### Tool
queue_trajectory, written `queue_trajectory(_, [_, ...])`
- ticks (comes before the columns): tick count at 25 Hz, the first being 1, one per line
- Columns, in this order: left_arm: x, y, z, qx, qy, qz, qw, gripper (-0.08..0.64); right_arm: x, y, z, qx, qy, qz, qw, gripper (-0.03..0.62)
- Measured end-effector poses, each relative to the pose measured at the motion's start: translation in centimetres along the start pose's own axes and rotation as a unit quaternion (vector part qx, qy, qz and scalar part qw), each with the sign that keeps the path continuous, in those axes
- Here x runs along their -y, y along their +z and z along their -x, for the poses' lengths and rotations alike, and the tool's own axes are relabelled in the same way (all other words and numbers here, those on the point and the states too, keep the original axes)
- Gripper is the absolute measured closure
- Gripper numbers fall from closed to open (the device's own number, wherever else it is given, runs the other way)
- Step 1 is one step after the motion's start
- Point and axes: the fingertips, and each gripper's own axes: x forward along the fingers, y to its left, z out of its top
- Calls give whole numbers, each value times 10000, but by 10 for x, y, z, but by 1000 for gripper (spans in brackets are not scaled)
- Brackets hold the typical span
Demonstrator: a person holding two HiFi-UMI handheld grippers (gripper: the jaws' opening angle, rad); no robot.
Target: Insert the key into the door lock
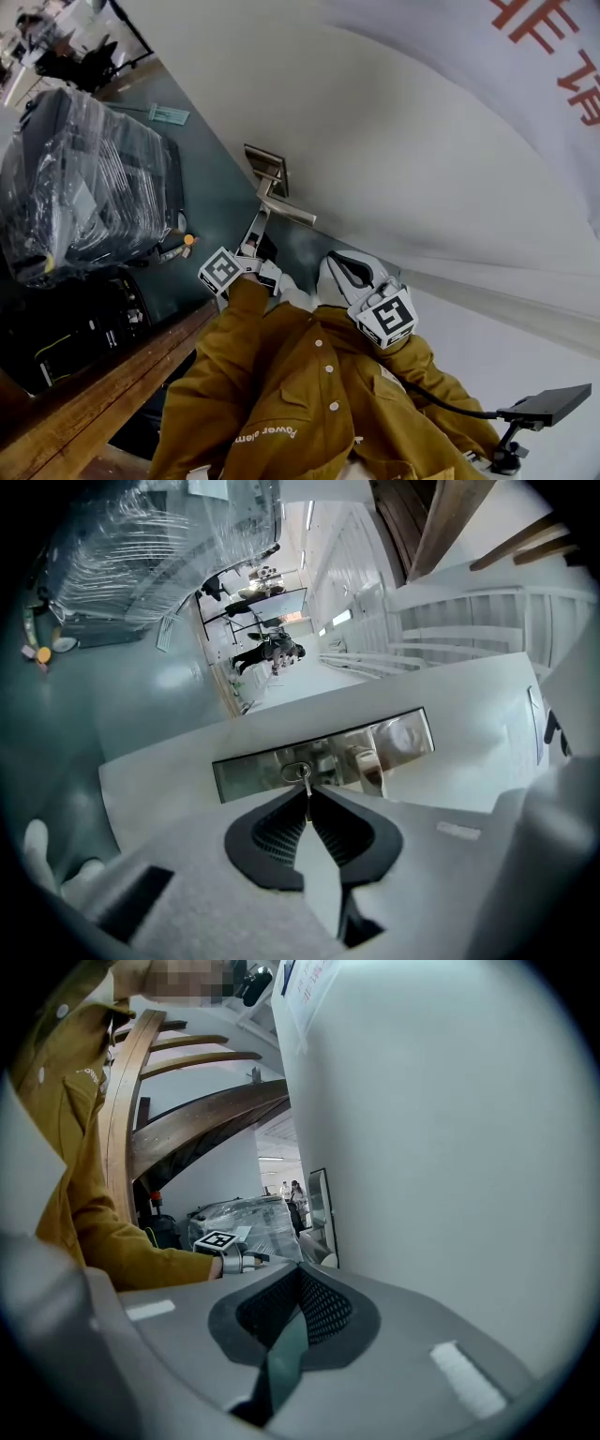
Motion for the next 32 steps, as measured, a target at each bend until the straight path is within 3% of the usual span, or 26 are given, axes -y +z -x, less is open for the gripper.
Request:
queue_trajectory(5, [-12, 4, 3, -128, 195, -315, 9992, 537, -2, -2, 1, -12, 7, -13, 10000, 586])
queue_trajectory(8, [-19, 5, 2, -205, 144, -126, 9996, 537, -4, -4, 1, -18, 42, -11, 10000, 587])
queue_trajectory(12, [-18, 11, -15, -264, -196, 295, 9990, 535, -3, -3, 0, -37, 52, -7, 10000, 587])
queue_trajectory(18, [-14, 13, -39, -496, -349, 202, 9980, 535, 1, -6, 3, -57, 9, -13, 10000, 587])
queue_trajectory(21, [-17, 12, -39, -479, -204, -187, 9985, 524, 0, -5, 2, -39, 7, -9, 10000, 586])
queue_trajectory(22, [-16, 11, -38, -523, -91, -470, 9975, 481, 0, -5, 2, -34, 14, -7, 10000, 586])
queue_trajectory(24, [-19, 12, -32, -632, 272, -1179, 9906, 445, -1, -4, 1, -27, 39, -13, 10000, 586])
queue_trajectory(28, [-14, 14, -5, -737, 805, -2321, 9665, 445, -6, -2, -2, 9, 115, 9, 9999, 587])
queue_trajectory(32, [9, 16, 33, -544, 1263, -3652, 9207, 506, -3, -5, -7, -87, 54, 23, 9999, 588])
